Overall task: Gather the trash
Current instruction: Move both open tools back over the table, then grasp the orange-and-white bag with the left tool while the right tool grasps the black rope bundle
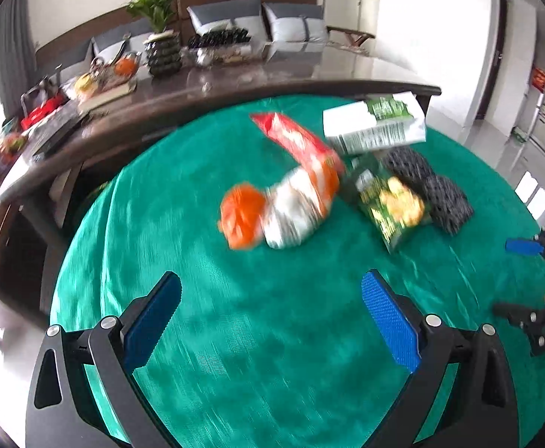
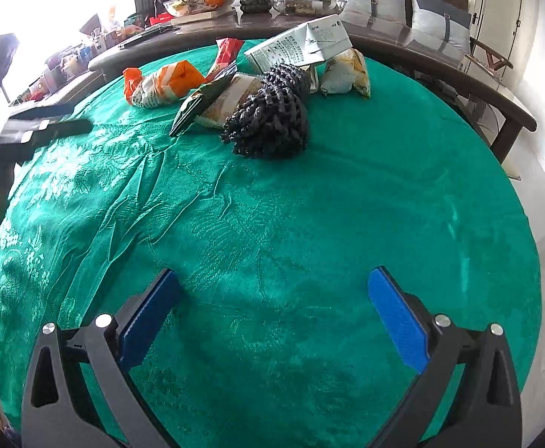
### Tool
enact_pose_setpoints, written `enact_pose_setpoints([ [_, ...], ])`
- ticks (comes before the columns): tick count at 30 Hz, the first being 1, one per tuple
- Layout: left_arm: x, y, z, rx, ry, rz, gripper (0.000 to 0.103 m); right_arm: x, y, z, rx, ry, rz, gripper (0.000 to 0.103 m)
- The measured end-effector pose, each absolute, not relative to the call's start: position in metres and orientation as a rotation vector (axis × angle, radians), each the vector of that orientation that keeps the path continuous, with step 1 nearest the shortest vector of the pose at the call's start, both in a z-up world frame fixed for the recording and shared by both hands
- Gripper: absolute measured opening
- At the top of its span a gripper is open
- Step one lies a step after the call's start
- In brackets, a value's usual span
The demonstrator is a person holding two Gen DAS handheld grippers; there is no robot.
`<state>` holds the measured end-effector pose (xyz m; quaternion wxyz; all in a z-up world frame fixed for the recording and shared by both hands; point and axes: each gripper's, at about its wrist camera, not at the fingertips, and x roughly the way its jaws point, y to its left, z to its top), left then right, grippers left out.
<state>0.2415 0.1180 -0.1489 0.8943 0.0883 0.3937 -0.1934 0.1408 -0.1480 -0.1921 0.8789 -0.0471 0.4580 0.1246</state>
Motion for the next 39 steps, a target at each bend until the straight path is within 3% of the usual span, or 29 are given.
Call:
enact_pose_setpoints([
  [10, 0.311, 0.084, -0.159, 0.331, 0.857, -0.617, 0.096, 0.142, -0.148, -0.192, -0.099, 0.954, 0.258, 0.098],
  [19, 0.322, 0.067, -0.185, 0.378, 0.902, -0.707, 0.096, 0.141, -0.149, -0.192, -0.096, 0.955, 0.260, 0.098],
  [21, 0.319, 0.066, -0.186, 0.358, 0.907, -0.737, 0.090, 0.142, -0.149, -0.192, -0.094, 0.956, 0.261, 0.098],
  [23, 0.315, 0.064, -0.186, 0.362, 0.907, -0.750, 0.071, 0.141, -0.149, -0.192, -0.093, 0.956, 0.262, 0.099],
  [25, 0.312, 0.064, -0.185, 0.358, 0.911, -0.751, 0.064, 0.141, -0.149, -0.192, -0.092, 0.956, 0.262, 0.099],
  [31, 0.297, 0.073, -0.181, 0.308, 0.927, -0.694, 0.058, 0.157, -0.159, -0.186, -0.018, 0.968, 0.321, 0.098],
  [39, 0.249, 0.090, -0.172, 0.187, 0.962, -0.581, 0.058, 0.234, -0.166, -0.157, 0.202, 0.956, 0.381, 0.095],
])
